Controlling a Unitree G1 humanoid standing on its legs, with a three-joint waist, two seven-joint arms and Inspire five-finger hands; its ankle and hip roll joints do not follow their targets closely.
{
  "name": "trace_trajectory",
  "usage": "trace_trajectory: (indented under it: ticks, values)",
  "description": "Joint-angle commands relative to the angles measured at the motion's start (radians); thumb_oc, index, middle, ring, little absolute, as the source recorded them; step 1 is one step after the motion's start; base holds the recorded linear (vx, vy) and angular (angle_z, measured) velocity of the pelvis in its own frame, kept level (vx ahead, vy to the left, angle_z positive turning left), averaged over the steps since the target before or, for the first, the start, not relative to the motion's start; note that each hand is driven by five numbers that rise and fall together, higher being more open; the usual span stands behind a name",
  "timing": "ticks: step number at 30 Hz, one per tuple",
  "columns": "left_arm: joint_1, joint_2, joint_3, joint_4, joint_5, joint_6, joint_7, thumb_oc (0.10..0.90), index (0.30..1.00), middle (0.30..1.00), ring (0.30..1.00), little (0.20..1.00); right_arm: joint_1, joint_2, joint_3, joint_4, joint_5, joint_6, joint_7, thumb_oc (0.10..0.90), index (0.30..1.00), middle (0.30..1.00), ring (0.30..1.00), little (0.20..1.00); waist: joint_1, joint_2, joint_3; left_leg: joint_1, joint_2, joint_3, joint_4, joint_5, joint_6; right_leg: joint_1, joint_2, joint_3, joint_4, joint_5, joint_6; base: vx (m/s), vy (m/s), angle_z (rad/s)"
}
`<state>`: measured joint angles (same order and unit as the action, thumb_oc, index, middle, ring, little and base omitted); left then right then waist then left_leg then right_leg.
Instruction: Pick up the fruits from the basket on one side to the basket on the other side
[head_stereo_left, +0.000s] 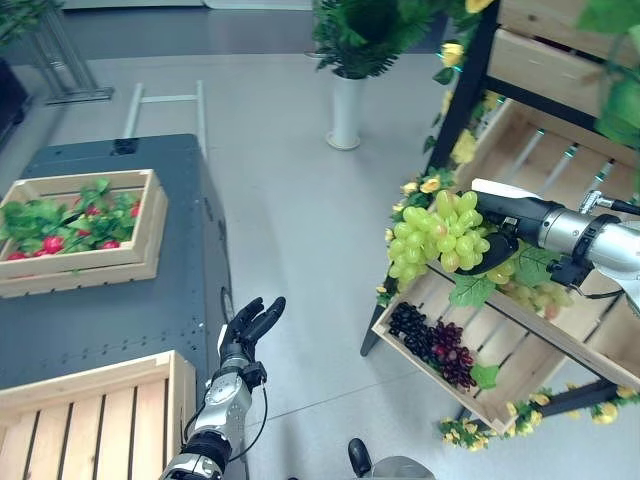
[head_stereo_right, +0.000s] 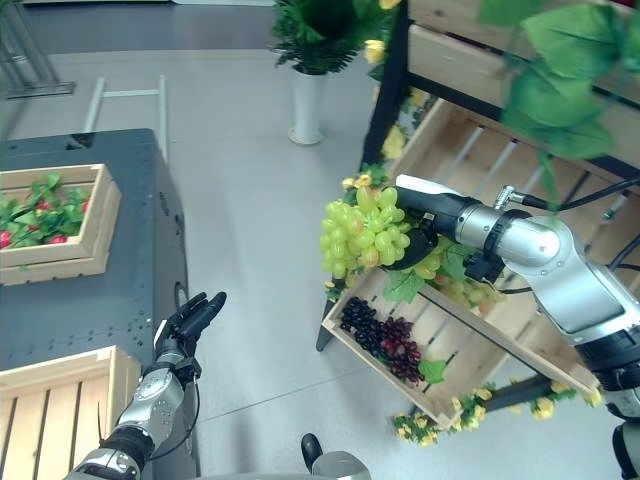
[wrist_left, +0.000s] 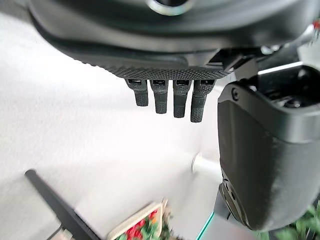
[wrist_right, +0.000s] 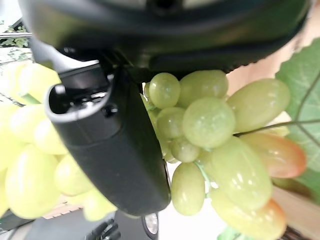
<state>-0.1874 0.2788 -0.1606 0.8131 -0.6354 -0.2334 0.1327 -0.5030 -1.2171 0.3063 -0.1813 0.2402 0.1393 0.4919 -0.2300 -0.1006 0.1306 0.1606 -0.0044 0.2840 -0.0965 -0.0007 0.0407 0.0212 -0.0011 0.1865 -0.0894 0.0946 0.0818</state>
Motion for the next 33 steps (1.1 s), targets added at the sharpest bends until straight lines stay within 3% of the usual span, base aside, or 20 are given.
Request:
trace_trajectory:
  ticks: [1,4,11,15,17,24,30,33]
  values:
    - [-0.077,0.006,-0.027,0.036,-0.024,-0.124,-0.008,0.800,0.900,0.900,0.900,0.900,-0.046,-0.051,-0.147,0.024,0.014,-0.134,-0.085,0.400,0.300,0.300,0.300,0.300,0.013,-0.007,-0.111,-0.016,-0.021,-0.054,0.009,-0.083,0.006,0.004,0.045,-0.012,0.002,-0.003,-0.019,-0.03,0.060,-0.15]
    - [-0.075,0.000,-0.032,0.040,-0.029,-0.132,-0.011,0.800,0.900,0.900,0.900,0.900,-0.030,-0.067,-0.174,-0.011,0.062,-0.151,-0.070,0.400,0.300,0.300,0.300,0.300,0.003,-0.008,-0.112,-0.017,-0.021,-0.046,0.009,-0.085,0.007,-0.002,0.048,0.000,0.002,0.001,-0.017,-0.02,0.045,-0.24]
    - [-0.063,-0.010,-0.043,0.051,-0.032,-0.132,-0.008,0.800,0.900,0.900,0.900,0.900,0.056,-0.108,-0.271,-0.049,0.048,-0.287,-0.149,0.400,0.300,0.300,0.300,0.300,-0.024,-0.008,-0.120,-0.017,-0.017,-0.011,0.009,-0.095,0.012,-0.016,0.059,0.028,0.002,0.007,-0.012,-0.02,0.028,-0.14]
    - [-0.063,-0.013,-0.046,0.055,-0.036,-0.134,-0.004,0.800,0.900,0.900,0.900,0.900,0.091,-0.101,-0.314,-0.056,0.151,-0.255,-0.133,0.400,0.300,0.300,0.300,0.300,-0.036,0.001,-0.121,-0.010,-0.017,-0.016,0.009,-0.117,0.015,-0.010,0.062,0.031,0.002,-0.011,-0.005,0.02,0.059,-0.02]
    - [-0.063,-0.012,-0.047,0.058,-0.038,-0.133,-0.010,0.800,0.900,0.900,0.900,0.900,0.120,-0.054,-0.336,-0.039,0.247,-0.205,-0.108,0.400,0.300,0.300,0.300,0.300,-0.042,0.003,-0.118,-0.007,-0.016,-0.006,0.009,-0.120,0.016,-0.009,0.062,0.036,0.002,-0.011,-0.004,-0.03,0.025,-0.06]
    - [-0.055,-0.012,-0.062,0.062,-0.027,-0.126,-0.018,0.800,0.900,0.900,0.900,0.900,0.166,0.027,-0.369,0.075,0.245,-0.200,-0.147,0.400,0.300,0.300,0.300,0.300,-0.047,0.008,-0.124,-0.001,-0.015,0.004,0.009,-0.125,0.018,-0.008,0.063,0.040,0.002,-0.008,-0.002,-0.01,0.006,-0.05]
    - [-0.037,-0.011,-0.062,0.057,-0.021,-0.129,-0.024,0.800,0.900,0.900,0.900,0.900,0.185,0.027,-0.408,0.200,0.184,-0.225,-0.166,0.400,0.300,0.300,0.300,0.300,-0.046,0.009,-0.128,0.003,-0.017,0.011,0.009,-0.127,0.019,-0.009,0.064,0.040,0.002,-0.010,0.000,0.00,0.000,0.00]
    - [-0.024,-0.012,-0.063,0.053,-0.020,-0.128,-0.032,0.800,0.900,0.900,0.900,0.900,0.186,0.018,-0.407,0.266,0.199,-0.206,-0.165,0.400,0.300,0.300,0.300,0.300,-0.041,0.005,-0.129,-0.001,-0.017,0.008,0.013,-0.128,0.020,-0.011,0.066,0.040,0.002,-0.011,-0.001,0.00,0.000,0.00]
